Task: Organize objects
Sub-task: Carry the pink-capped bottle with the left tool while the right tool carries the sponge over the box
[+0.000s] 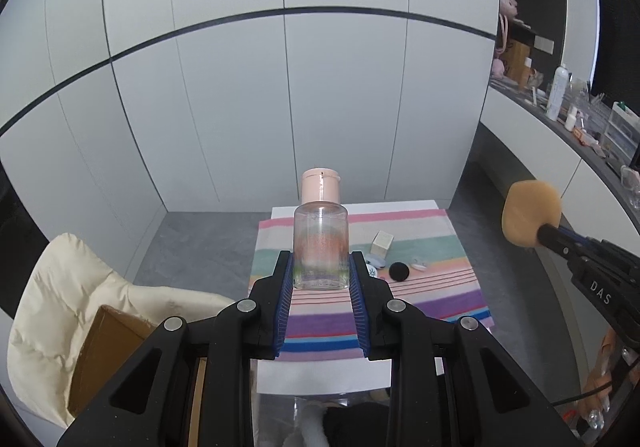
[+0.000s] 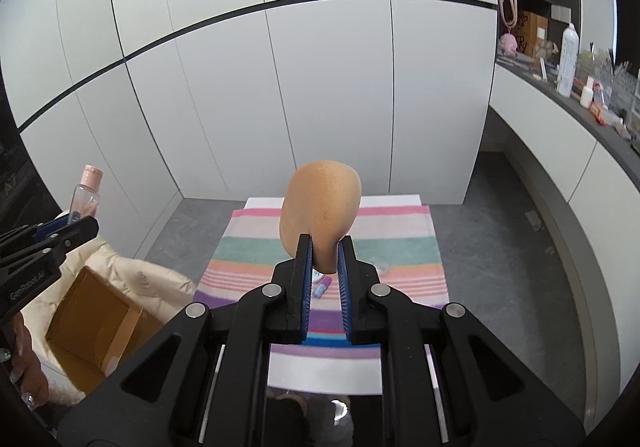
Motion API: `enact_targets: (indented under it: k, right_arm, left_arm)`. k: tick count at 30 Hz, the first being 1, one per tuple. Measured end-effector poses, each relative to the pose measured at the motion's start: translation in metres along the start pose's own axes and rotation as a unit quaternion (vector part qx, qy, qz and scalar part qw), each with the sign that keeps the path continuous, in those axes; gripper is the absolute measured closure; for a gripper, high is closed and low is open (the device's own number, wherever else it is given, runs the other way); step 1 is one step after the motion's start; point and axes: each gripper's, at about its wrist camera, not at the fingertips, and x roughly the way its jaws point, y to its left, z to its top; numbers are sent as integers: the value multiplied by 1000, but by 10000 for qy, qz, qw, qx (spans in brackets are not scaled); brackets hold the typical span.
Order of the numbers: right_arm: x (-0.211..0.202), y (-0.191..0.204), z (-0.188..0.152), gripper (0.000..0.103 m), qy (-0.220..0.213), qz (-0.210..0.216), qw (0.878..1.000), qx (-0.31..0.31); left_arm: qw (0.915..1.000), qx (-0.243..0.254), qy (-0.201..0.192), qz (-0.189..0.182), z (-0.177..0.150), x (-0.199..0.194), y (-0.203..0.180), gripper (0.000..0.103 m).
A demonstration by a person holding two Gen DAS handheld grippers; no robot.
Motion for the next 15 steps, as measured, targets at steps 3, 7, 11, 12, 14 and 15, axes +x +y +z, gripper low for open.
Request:
enact_targets:
  k: [3, 7, 11, 12, 14, 15]
  right_arm:
    - [-12, -3, -14, 90, 15, 22, 10000, -9]
    - [-31, -9, -34, 90, 5, 30, 9999, -99]
    - [-50, -17, -61, 90, 71, 70, 9999, -62]
    - [-53, -19, -66, 90, 100, 85, 9999, -50]
    - [-60, -24, -78, 90, 140, 42, 9999, 2]
    - [-63, -26, -82, 90, 156, 35, 9999, 35]
  left_arm:
    - [9998, -180, -10, 89, -17, -12, 6, 75]
    - [9995, -286, 146, 4, -34, -19, 11, 75]
    - [9994, -319, 139, 78, -52, -29, 17, 75]
    - [9994, -303, 89, 148, -59, -33, 17, 75]
    - [9993, -304, 24, 232, -68, -38, 17, 75]
    - [9993, -273, 19, 252, -73, -41, 15, 75]
